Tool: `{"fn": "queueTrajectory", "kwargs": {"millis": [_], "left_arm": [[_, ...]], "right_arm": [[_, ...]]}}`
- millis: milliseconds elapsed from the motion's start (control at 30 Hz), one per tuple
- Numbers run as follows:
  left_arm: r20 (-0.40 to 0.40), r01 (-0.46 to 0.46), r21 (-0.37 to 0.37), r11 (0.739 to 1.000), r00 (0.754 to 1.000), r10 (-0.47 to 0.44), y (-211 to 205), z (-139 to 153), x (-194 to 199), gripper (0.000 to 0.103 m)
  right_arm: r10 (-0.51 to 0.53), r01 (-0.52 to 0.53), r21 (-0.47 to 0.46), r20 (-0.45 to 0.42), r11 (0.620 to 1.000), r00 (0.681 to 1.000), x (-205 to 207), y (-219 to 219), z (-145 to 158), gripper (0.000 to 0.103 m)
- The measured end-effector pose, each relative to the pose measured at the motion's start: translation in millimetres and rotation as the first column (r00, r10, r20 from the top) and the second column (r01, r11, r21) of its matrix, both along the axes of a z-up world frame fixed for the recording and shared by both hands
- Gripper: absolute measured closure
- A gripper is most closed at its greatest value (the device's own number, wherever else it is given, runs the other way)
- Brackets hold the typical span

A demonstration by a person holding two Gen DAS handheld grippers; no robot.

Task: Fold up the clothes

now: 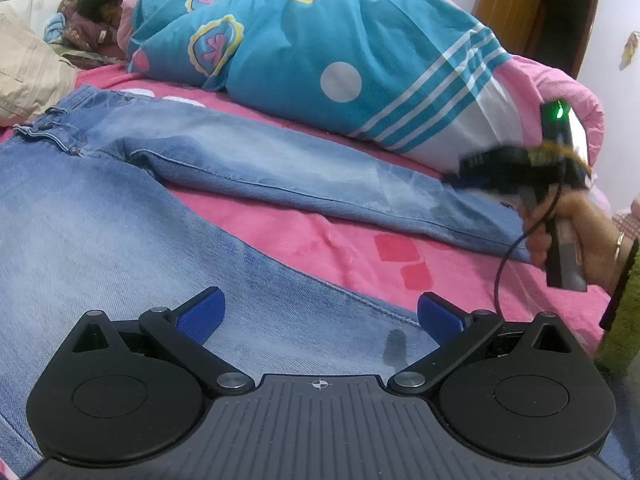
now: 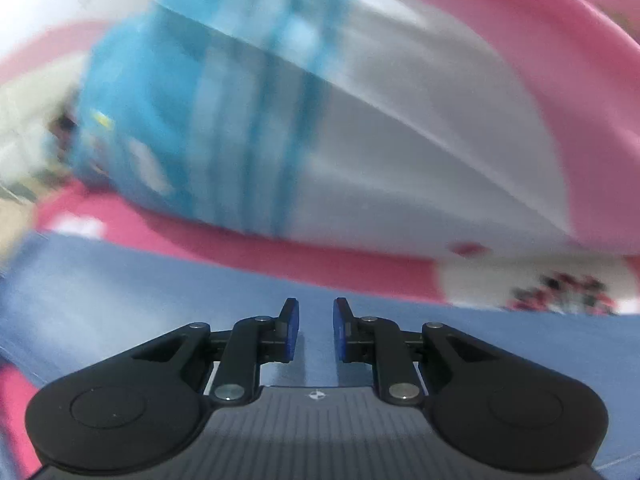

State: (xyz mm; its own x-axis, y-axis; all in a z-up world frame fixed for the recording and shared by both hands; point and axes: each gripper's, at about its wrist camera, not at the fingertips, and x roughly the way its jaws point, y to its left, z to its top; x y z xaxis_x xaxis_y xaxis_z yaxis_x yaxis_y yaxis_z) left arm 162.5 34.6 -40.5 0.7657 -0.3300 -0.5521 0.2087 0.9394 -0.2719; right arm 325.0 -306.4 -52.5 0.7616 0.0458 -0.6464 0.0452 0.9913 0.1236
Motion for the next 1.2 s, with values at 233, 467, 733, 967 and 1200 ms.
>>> {"fn": "queueTrajectory", "kwargs": {"millis": [233,467,733,967,1200], "left_arm": [[0.010,-0.017,0.015,1.000,1.000,0.016,-1,-1,0,0.000],[0.008,-0.017,0.001,1.000,1.000,0.017,0,-1,2,0.000],[0.003,-0.017,-0.021,1.000,1.000,0.017,2,0,4,0.000],[0.001,-0.017,-0.042,0.999,1.000,0.017,6,4,0,0.000],[0.012,-0.002,-0.066,0.998,1.000,0.003,11,11,-8,0.000]], "right_arm": [[-0.249,0.247,0.075,0.027,0.966,0.968,-1,-85,8,0.085],[-0.288,0.301,0.170,-0.098,0.938,0.953,-58,-169,-2,0.085],[-0.593,0.587,0.111,0.038,0.802,0.804,-131,-256,37,0.086],[-0.343,0.357,-0.001,0.269,0.934,0.900,-271,-191,152,0.085],[0.090,-0.067,-0.102,0.246,0.993,0.965,-332,-76,197,0.079]]}}
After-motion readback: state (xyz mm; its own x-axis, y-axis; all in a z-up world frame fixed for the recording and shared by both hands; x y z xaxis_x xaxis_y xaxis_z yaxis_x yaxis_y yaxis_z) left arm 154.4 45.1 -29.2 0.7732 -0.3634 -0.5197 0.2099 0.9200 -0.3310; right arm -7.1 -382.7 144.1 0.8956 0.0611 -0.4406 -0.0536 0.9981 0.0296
